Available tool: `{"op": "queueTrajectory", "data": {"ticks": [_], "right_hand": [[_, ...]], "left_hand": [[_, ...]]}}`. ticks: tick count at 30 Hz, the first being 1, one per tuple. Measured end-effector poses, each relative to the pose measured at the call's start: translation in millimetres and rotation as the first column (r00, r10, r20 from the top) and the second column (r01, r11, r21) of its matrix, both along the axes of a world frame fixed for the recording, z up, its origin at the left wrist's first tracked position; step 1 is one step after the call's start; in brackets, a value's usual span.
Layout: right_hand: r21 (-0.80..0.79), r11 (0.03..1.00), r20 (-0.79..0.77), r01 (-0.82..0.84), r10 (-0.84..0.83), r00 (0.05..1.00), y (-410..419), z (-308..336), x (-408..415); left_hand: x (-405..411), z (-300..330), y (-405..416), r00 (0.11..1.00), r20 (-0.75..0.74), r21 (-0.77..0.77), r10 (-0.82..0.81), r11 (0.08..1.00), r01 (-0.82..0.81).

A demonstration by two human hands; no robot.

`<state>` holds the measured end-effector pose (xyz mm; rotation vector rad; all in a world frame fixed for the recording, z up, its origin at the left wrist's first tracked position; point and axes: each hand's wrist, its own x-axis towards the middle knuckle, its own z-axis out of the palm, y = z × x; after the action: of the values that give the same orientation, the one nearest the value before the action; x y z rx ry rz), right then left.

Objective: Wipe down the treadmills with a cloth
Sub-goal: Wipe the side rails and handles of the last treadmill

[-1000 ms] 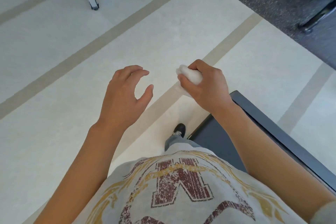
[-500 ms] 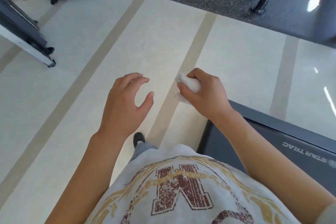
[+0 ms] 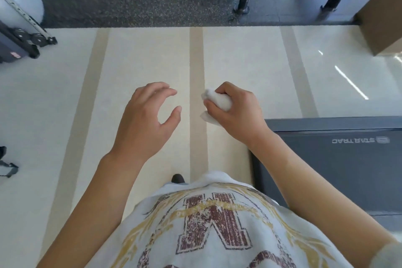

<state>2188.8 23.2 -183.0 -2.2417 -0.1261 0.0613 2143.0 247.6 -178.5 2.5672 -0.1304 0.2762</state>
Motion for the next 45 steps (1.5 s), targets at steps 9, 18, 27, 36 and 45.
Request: {"op": "queueTrajectory", "data": {"ticks": [9, 18, 27, 36, 45], "right_hand": [[-0.024, 0.981, -0.062, 0.190, -0.191, 0.980, 27, -5, 29], [-0.053, 0.955, -0.081, 0.291, -0.295, 0.952, -9, -17, 88], [0.023, 0.934, -0.059, 0.358, -0.356, 0.933, -117, -18, 207], [0.064, 0.889, -0.052, 0.453, -0.451, 0.891, -227, -17, 284], [0.043, 0.819, -0.075, 0.572, -0.568, 0.820, -277, -29, 336]], "left_hand": [[70, -6, 30, 0.980, -0.004, -0.060, -0.199, 0.978, 0.199], [160, -20, -7, 0.955, -0.036, -0.068, -0.294, 0.954, 0.291], [288, -12, -108, 0.940, -0.044, -0.030, -0.338, 0.941, 0.337], [384, -4, -223, 0.898, -0.033, 0.005, -0.439, 0.898, 0.439], [474, -17, -288, 0.797, -0.053, -0.006, -0.602, 0.798, 0.602]]}}
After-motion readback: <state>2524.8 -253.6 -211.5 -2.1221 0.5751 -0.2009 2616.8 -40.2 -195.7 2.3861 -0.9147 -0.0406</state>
